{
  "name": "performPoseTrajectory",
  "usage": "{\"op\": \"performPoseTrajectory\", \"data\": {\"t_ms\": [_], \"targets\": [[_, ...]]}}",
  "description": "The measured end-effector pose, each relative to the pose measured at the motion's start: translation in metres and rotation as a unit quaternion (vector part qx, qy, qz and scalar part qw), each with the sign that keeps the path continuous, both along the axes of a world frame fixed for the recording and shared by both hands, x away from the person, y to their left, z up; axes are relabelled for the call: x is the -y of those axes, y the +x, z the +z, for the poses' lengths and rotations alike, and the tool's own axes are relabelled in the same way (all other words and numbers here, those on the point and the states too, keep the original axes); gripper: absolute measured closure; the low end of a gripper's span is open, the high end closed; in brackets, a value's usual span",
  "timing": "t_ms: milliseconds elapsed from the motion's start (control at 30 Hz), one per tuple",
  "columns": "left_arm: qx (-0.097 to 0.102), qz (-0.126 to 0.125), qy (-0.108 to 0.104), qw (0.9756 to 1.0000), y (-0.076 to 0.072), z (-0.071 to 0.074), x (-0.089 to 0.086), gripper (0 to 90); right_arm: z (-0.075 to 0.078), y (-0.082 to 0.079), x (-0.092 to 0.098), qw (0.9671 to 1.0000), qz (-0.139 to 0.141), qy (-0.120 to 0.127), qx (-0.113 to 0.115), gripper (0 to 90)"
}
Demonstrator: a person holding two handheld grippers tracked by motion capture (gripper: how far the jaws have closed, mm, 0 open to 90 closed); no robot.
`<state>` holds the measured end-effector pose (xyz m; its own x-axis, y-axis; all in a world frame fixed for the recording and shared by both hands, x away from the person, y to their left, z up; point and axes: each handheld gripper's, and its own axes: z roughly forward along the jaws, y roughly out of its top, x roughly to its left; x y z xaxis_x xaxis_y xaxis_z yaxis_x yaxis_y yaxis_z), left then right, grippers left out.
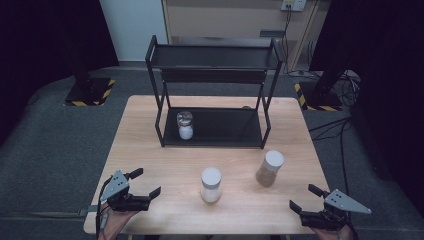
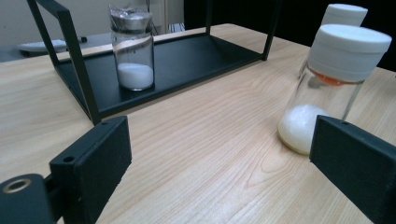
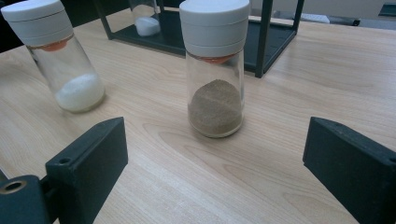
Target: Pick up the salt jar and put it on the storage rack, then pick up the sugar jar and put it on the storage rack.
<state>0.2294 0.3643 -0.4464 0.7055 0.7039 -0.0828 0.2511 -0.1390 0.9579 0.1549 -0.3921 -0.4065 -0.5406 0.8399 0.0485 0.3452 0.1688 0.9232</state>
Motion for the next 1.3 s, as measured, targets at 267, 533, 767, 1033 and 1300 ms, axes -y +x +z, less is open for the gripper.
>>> {"op": "performPoseTrajectory", "data": {"t_ms": [267, 533, 767, 1033, 1300], "targets": [[-0.002, -0.012, -0.011, 0.9999, 0.005, -0.012, -0.009, 4.6, 0.0, 0.0, 0.0, 1.0, 0.002, 0.0, 0.0, 6.7], [-0.009, -0.005, -0.015, 0.9998, 0.006, -0.015, -0.015, 4.1, 0.0, 0.0, 0.001, 1.0, 0.004, 0.001, 0.0, 6.8], [-0.009, -0.009, -0.006, 0.9999, 0.006, -0.013, -0.014, 4.0, 0.0, 0.0, 0.001, 1.0, 0.004, 0.001, 0.001, 6.7], [-0.007, -0.015, -0.007, 0.9998, 0.007, -0.014, -0.014, 3.9, 0.0, -0.001, 0.0, 1.0, 0.003, 0.001, 0.002, 6.6], [-0.008, -0.018, -0.006, 0.9998, 0.007, -0.014, -0.015, 3.7, 0.001, -0.001, 0.0, 1.0, 0.004, 0.001, 0.004, 6.6]]}}
